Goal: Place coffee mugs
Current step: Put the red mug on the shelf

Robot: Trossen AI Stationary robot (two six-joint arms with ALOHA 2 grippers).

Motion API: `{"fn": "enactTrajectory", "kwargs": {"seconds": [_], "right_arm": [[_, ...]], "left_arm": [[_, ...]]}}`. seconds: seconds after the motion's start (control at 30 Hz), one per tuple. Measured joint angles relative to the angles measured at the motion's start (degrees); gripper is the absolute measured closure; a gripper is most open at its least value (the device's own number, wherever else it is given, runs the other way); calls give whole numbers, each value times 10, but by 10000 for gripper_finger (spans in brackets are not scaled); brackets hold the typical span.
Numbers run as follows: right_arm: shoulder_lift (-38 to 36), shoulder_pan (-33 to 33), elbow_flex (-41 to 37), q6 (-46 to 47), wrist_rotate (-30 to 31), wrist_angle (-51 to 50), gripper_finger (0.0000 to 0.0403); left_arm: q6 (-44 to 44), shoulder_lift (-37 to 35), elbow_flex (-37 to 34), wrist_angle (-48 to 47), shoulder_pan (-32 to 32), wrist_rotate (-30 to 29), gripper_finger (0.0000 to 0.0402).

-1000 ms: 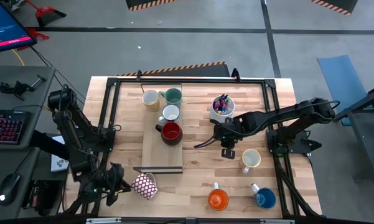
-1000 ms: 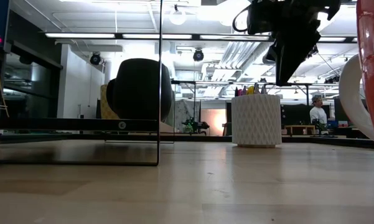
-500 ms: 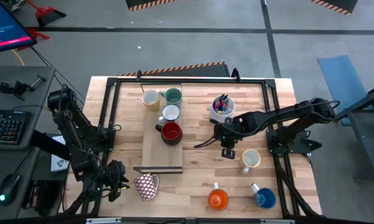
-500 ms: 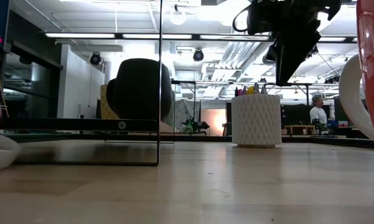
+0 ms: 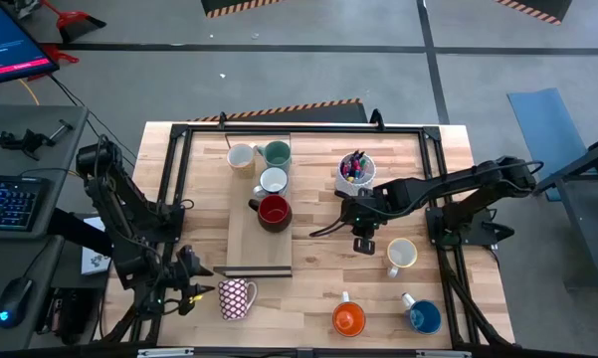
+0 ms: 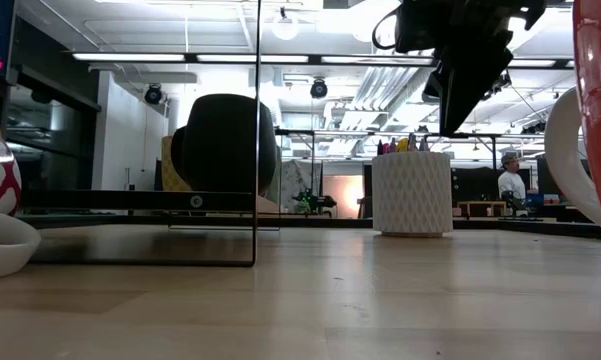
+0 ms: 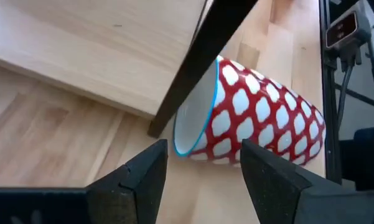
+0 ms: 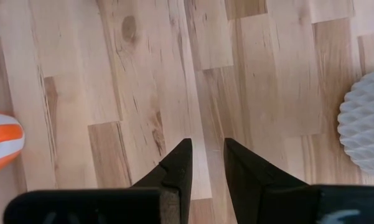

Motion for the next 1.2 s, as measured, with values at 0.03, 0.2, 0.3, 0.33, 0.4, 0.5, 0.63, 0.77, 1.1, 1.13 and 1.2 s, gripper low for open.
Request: {"fn": "enactTrajectory", "kwargs": {"seconds": [0.03,0.2,0.3,0.33,0.4,0.5,0.63,0.77,1.1,1.13,1.2], "right_arm": [[0,0,0,0,0,0,331],[0,0,0,0,0,0,331],[0,0,0,0,0,0,331],[0,0,0,0,0,0,331],[0,0,0,0,0,0,331],[0,0,0,0,0,0,331],[0,0,0,0,0,0,331],[0,0,0,0,0,0,331],[0,0,0,0,0,-1,331],[0,0,0,0,0,-1,331],[0,0,0,0,0,-1,331]], "left_arm": [[-2,0,-1,4,3,1,212],[40,1,-2,6,28,-9,213],[62,1,-2,17,43,9,213],[69,1,-2,23,48,20,213],[83,1,-2,42,57,46,213],[106,1,-2,65,65,63,213],[118,1,-2,81,73,84,213],[113,1,-3,89,76,111,213],[113,2,-3,147,75,158,213],[111,2,-3,153,75,167,213],[106,2,-3,163,75,177,213]]}}
